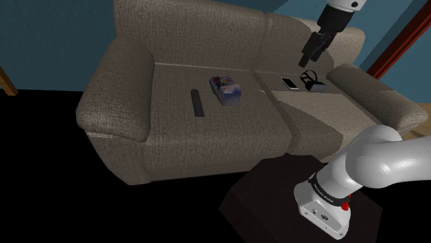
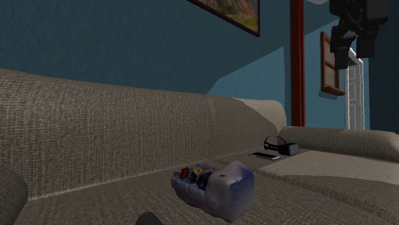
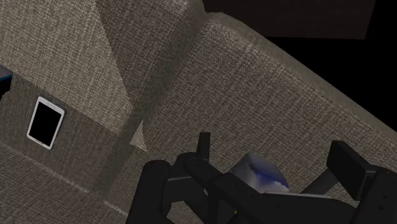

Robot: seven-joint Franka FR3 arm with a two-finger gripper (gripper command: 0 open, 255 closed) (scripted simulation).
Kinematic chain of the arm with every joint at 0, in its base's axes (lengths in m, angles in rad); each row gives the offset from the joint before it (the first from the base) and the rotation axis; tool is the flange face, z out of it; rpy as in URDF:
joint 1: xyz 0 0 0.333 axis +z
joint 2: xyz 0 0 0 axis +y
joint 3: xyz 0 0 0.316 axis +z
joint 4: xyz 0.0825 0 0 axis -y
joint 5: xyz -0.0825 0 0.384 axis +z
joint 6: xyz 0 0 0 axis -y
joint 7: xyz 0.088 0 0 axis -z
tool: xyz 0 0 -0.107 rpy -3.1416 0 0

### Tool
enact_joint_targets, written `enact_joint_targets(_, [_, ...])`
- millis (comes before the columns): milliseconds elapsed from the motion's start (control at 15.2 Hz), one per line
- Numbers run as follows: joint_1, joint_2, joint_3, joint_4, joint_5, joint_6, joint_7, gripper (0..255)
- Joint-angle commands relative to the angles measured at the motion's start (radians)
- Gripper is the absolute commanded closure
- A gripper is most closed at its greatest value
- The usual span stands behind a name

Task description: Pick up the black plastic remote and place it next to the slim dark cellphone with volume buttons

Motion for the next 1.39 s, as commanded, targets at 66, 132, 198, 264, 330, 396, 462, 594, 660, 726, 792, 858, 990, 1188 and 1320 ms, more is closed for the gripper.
enact_joint_targets(66, [0.001, 0.024, 0.012, -0.004, 0.013, 0.02, 0.027, 0])
enact_joint_targets(132, [0.001, 0.049, 0.025, -0.006, 0.025, 0.04, 0.054, 0])
enact_joint_targets(198, [0.002, 0.075, 0.037, -0.008, 0.037, 0.06, 0.08, 0])
enact_joint_targets(264, [0.002, 0.103, 0.048, -0.008, 0.049, 0.08, 0.106, 0])
enact_joint_targets(330, [0.003, 0.131, 0.06, -0.006, 0.06, 0.1, 0.131, 0])
enact_joint_targets(396, [0.003, 0.161, 0.071, -0.003, 0.071, 0.119, 0.156, 0])
enact_joint_targets(462, [0.004, 0.191, 0.082, 0.001, 0.081, 0.139, 0.181, 0])
enact_joint_targets(594, [0.005, 0.255, 0.102, 0.014, 0.1, 0.177, 0.23, 0])
enact_joint_targets(660, [0.006, 0.287, 0.112, 0.022, 0.109, 0.196, 0.254, 0])
enact_joint_targets(726, [0.007, 0.321, 0.121, 0.032, 0.117, 0.214, 0.277, 0])
enact_joint_targets(792, [0.008, 0.355, 0.13, 0.043, 0.124, 0.231, 0.301, 0])
enact_joint_targets(858, [0.009, 0.39, 0.138, 0.055, 0.131, 0.248, 0.323, 0])
enact_joint_targets(990, [0.011, 0.462, 0.154, 0.083, 0.144, 0.281, 0.369, 0])
enact_joint_targets(1188, [0.014, 0.573, 0.173, 0.136, 0.158, 0.324, 0.434, 0])
enact_joint_targets(1320, [0.017, 0.648, 0.184, 0.177, 0.165, 0.35, 0.476, 0])
